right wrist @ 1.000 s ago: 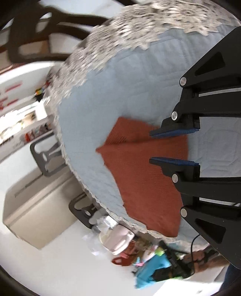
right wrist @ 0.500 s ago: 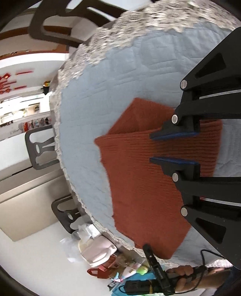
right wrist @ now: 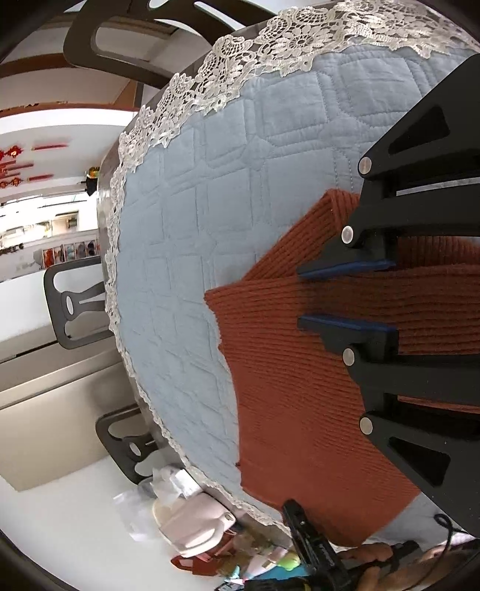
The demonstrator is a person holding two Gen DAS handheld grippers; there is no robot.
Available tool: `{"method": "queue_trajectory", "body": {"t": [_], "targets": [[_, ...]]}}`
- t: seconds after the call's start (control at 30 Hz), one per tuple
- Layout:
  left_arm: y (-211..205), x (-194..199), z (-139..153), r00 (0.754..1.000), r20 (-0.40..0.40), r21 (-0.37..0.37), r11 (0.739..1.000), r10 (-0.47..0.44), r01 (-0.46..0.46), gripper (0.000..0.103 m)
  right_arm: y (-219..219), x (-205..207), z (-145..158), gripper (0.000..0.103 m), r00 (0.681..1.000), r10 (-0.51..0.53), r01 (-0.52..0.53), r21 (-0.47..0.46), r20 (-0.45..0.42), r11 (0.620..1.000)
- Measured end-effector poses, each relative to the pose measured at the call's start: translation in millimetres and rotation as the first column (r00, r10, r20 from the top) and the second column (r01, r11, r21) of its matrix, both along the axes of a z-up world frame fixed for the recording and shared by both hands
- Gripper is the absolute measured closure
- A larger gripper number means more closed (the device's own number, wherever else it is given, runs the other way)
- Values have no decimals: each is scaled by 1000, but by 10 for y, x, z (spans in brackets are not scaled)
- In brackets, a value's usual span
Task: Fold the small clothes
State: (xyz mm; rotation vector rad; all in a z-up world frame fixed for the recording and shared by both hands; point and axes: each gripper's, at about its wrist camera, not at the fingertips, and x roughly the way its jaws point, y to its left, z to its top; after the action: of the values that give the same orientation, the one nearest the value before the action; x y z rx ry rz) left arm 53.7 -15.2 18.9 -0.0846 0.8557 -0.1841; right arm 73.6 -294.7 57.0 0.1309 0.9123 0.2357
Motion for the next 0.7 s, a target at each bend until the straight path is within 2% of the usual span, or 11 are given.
{"method": "queue_trajectory", "body": {"t": [0.37,0.47,0.57,0.7], "targets": [[-55,150,100,1000,10,33,999,1,-1,81,173,166,147,83,999,23,-22,-15,33,1000],[-107,232,134,1000,23,44,999,-7,6,81,210,292,88,83,1000,18,-18,-19,9,1000],[-137,361,79,1000,3,47,999,-4,4,80,183,410,-14,83,1000,3,-3,-4,-24,1000],[-129,415,-10,1000,-10,52,999,5,-4,79,174,384,-12,83,1000,8,-8,-1,-12,1000]]}}
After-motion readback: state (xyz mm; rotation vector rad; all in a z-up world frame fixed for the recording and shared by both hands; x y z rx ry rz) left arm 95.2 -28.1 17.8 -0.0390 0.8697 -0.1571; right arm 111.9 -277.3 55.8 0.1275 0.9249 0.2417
